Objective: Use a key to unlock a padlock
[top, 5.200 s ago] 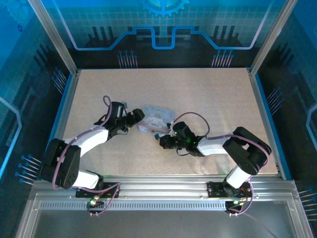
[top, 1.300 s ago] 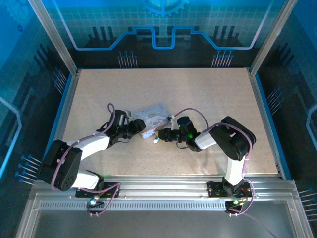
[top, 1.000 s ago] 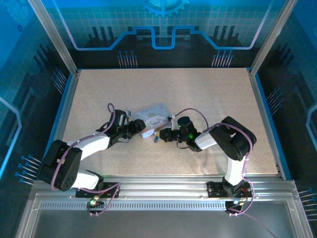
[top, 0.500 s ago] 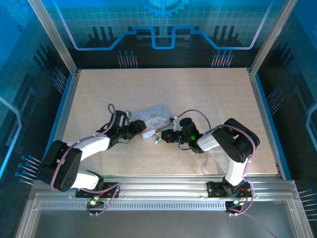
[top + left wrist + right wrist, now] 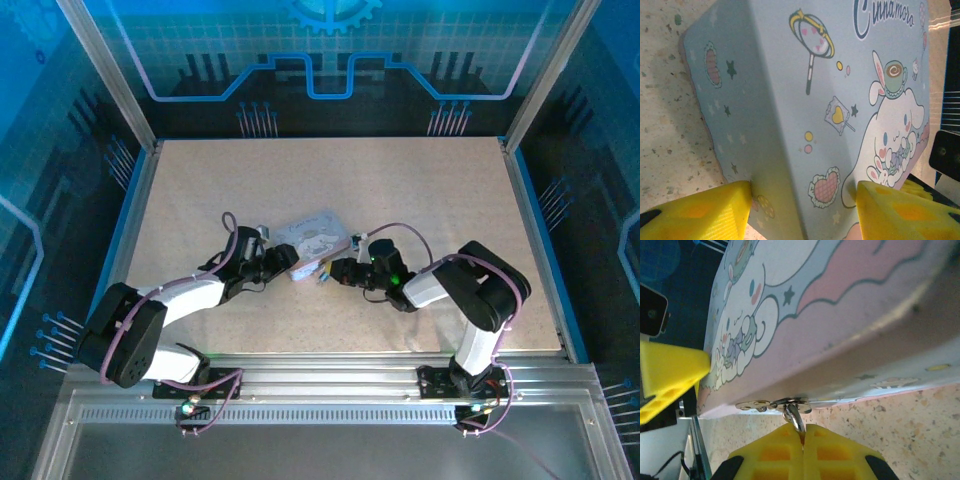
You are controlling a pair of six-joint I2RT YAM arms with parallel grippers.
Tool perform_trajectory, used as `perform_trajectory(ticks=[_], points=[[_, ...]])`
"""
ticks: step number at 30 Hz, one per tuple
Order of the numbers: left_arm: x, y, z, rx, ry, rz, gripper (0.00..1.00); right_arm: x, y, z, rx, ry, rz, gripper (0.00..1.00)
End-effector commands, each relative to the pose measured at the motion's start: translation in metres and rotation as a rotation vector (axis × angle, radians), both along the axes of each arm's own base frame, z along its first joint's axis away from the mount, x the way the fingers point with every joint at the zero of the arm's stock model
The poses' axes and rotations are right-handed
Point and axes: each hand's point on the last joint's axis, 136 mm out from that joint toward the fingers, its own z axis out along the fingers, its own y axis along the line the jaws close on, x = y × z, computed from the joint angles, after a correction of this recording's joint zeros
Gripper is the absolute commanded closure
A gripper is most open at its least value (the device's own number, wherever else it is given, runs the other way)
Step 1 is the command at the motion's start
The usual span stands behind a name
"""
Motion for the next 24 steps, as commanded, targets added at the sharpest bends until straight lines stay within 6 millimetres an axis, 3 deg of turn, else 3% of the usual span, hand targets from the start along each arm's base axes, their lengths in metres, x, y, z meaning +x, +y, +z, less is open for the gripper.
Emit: perform_trajectory(ticks=[1, 7, 14, 24], points=[[-0.022, 0.006, -0.029, 0.047, 0.103, -0.002, 0.42, 0.018, -0.007, 0.027, 0.061, -0.042, -0.091, 1.0], [-0.021, 0.005, -0.025, 0.04, 0.092, -0.004, 0.41, 0.02, -0.014, 0.021, 0.041, -0.006, -0.135, 1.0], [-0.017, 0.006, 0.001, 0.034, 0.041, -0.002, 0.29, 0.011, -0.031, 0.026, -0.092, -0.048, -0.116, 1.0], [-0.016, 0.029, 0.053, 0.049, -0.092, 0.057, 0.11, -0.035, -0.053, 0.039, -0.294, -0.073, 0.068, 1.0]])
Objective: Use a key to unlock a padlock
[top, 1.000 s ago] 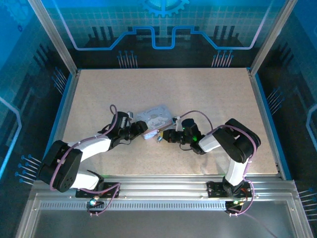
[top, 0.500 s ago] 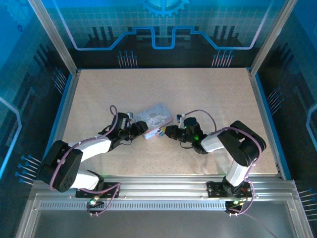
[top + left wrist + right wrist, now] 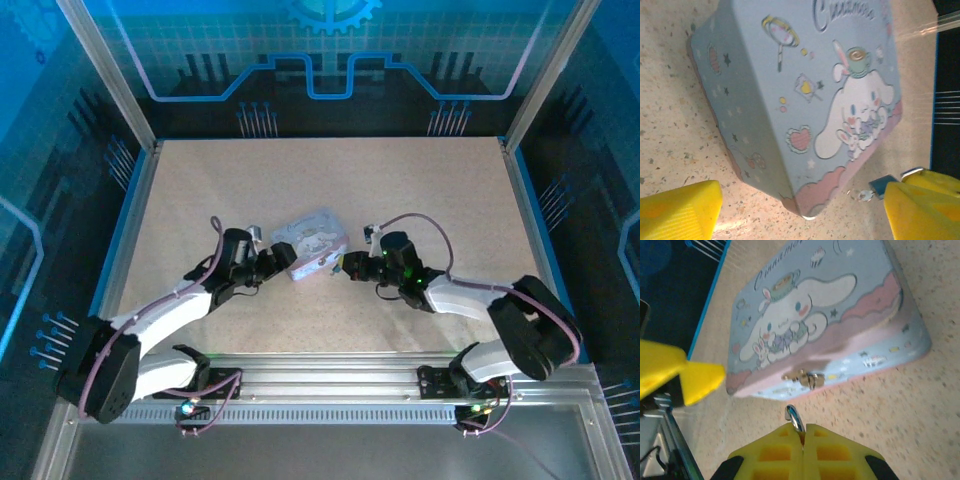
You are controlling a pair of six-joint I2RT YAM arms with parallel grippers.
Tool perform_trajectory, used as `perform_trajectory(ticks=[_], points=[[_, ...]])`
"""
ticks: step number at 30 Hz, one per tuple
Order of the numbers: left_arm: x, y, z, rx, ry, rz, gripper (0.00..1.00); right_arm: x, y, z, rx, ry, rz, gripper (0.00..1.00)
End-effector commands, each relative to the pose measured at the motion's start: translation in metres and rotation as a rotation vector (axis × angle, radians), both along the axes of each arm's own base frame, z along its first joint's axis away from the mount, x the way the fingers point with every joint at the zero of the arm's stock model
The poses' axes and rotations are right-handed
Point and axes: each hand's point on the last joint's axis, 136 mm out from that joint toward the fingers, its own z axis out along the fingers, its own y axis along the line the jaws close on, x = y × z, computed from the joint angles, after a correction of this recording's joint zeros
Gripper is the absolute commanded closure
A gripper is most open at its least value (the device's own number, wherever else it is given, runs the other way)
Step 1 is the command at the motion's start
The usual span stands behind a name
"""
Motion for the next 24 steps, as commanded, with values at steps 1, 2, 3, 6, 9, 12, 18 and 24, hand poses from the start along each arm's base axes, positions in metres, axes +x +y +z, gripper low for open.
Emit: perform_trajectory(ticks=[1, 2, 3, 6, 9, 12, 18, 24], points=[[0.001, 0.017, 0.017, 0.038, -0.045, 0.037, 0.1, -0.024, -0.017, -0.01, -0.14, 0.044, 0.082, 1.0], [0.0, 0.022, 0.021, 0.046, -0.057, 0.051, 0.08, -0.03, -0.021, -0.01, -0.16, 0.049, 0.099, 1.0], [0.0, 0.027, 0.023, 0.054, -0.065, 0.065, 0.07, -0.035, -0.025, -0.011, -0.181, 0.057, 0.109, 1.0], [-0.003, 0.04, 0.031, 0.069, -0.085, 0.091, 0.03, -0.052, -0.036, -0.013, -0.235, 0.08, 0.145, 0.99], [-0.005, 0.046, 0.035, 0.069, -0.09, 0.102, 0.01, -0.065, -0.047, -0.017, -0.28, 0.106, 0.162, 0.99], [-0.006, 0.047, 0.033, 0.062, -0.083, 0.104, 0.01, -0.073, -0.055, -0.022, -0.311, 0.124, 0.162, 0.99], [-0.007, 0.047, 0.028, 0.056, -0.064, 0.106, 0.01, -0.081, -0.062, -0.034, -0.347, 0.154, 0.175, 0.98], [-0.008, 0.048, 0.025, 0.059, -0.057, 0.109, 0.01, -0.082, -0.056, -0.05, -0.351, 0.188, 0.216, 0.98]])
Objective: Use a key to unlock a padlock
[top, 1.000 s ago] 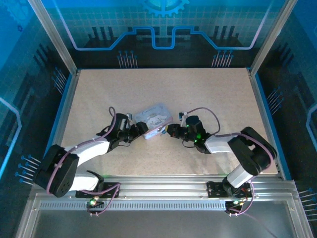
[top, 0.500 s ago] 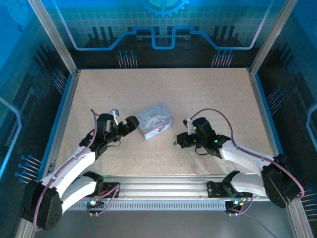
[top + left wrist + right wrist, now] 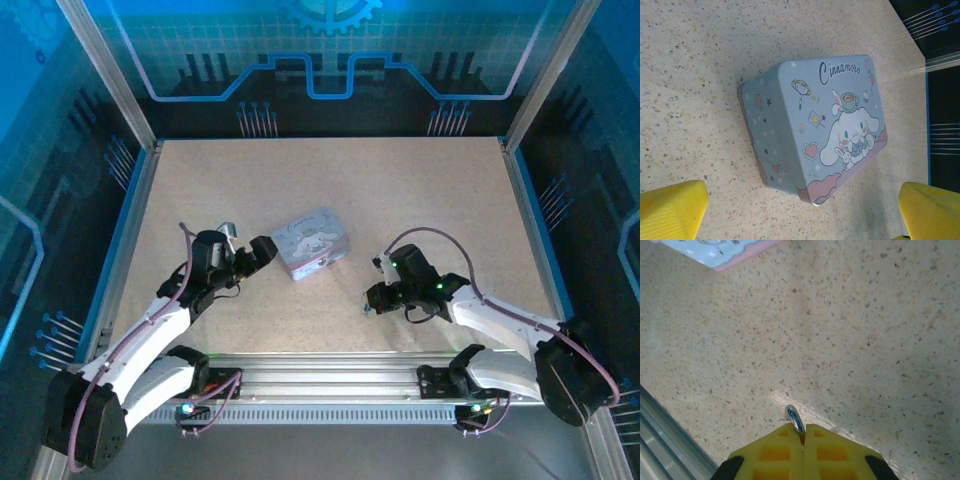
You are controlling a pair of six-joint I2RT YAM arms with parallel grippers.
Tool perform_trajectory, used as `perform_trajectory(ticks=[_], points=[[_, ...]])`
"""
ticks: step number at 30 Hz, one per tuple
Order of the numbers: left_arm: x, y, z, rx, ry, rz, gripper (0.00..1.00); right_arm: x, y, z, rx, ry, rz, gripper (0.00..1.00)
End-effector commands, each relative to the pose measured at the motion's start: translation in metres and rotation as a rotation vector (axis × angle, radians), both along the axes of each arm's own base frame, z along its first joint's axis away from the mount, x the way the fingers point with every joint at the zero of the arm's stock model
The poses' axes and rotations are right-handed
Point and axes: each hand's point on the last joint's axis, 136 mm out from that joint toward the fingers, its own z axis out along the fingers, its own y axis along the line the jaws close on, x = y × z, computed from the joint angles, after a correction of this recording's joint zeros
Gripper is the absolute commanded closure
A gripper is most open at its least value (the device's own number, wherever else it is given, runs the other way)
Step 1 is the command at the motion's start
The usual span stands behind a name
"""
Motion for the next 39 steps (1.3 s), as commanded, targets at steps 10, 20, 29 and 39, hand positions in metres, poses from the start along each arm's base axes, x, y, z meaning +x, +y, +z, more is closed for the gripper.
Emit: perform_trajectory(ticks=[10, 20, 29, 39], points=[[0.0, 0.004, -0.007, 0.006, 0.026, 0.002, 0.01, 0.005, 0.004, -0.028, 0.01, 0.068, 0.002, 0.96], [0.001, 0.004, -0.005, -0.003, 0.024, 0.002, 0.01, 0.007, -0.002, -0.032, -0.002, 0.072, -0.028, 0.88], [0.004, 0.004, 0.006, -0.001, 0.004, 0.0, 0.01, 0.015, -0.013, -0.014, -0.017, 0.009, -0.066, 0.66], [0.012, 0.031, 0.046, 0.104, -0.119, 0.087, 0.01, 0.049, -0.053, 0.057, -0.055, -0.243, -0.186, 0.23]])
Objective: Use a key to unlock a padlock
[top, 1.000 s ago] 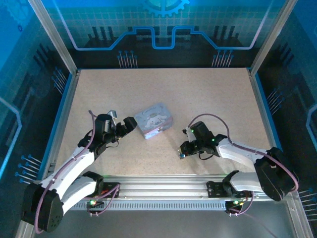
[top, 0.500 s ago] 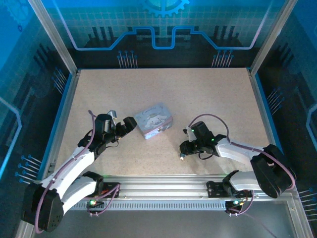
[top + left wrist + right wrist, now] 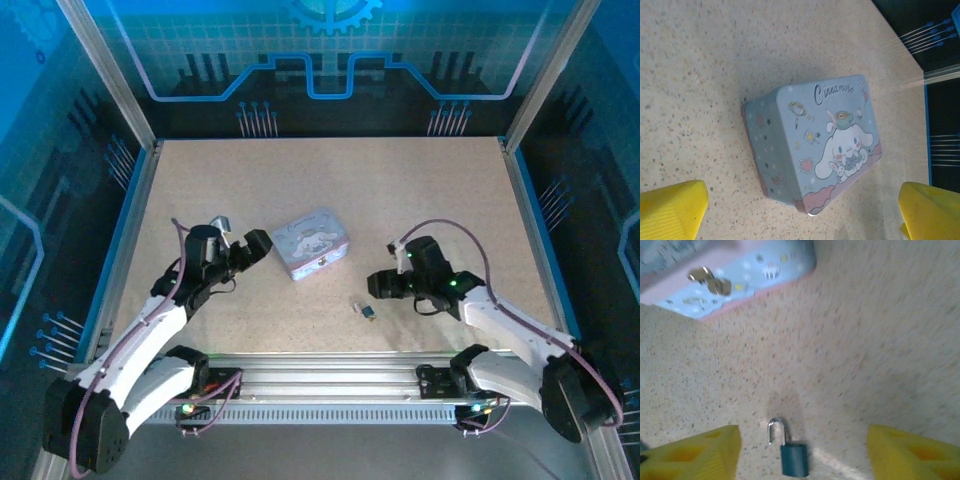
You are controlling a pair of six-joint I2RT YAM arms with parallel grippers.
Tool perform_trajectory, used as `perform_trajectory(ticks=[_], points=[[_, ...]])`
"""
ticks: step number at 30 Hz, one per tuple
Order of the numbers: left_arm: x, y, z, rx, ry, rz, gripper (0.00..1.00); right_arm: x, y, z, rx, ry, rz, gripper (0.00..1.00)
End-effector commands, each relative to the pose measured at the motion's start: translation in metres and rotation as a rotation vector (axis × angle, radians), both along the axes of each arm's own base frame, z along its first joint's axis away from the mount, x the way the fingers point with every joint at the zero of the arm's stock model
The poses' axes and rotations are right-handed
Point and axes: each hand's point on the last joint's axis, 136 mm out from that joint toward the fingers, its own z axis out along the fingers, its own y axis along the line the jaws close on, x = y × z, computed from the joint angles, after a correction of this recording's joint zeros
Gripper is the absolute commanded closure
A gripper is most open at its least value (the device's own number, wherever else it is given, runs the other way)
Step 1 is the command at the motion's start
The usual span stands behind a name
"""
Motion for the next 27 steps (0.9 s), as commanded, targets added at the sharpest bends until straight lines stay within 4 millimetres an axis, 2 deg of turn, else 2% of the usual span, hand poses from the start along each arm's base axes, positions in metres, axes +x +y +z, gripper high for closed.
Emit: perform_trajectory(ticks=[1, 3, 4, 10, 16, 21, 27], points=[[0.006, 0.021, 0.026, 0.099, -0.092, 0.057, 0.01, 0.016, -0.028, 0.028, -0.06, -0.106, -0.095, 0.17], [0.008, 0.033, 0.035, 0.167, -0.121, 0.091, 0.01, 0.024, -0.044, 0.041, -0.079, -0.167, -0.157, 0.04], [0.01, 0.04, 0.04, 0.205, -0.134, 0.113, 0.01, 0.028, -0.053, 0.046, -0.091, -0.2, -0.191, 0.0], [0.023, 0.07, 0.057, 0.412, -0.248, 0.2, 0.01, 0.05, -0.104, 0.065, -0.15, -0.325, -0.362, 0.0], [0.035, 0.089, 0.049, 0.576, -0.346, 0.26, 0.01, 0.068, -0.146, 0.059, -0.292, -0.447, -0.436, 0.0], [0.038, 0.098, 0.032, 0.637, -0.356, 0.296, 0.01, 0.081, -0.165, 0.049, -0.306, -0.482, -0.487, 0.0], [0.046, 0.099, 0.015, 0.701, -0.332, 0.274, 0.01, 0.097, -0.169, 0.039, -0.28, -0.523, -0.497, 0.0]])
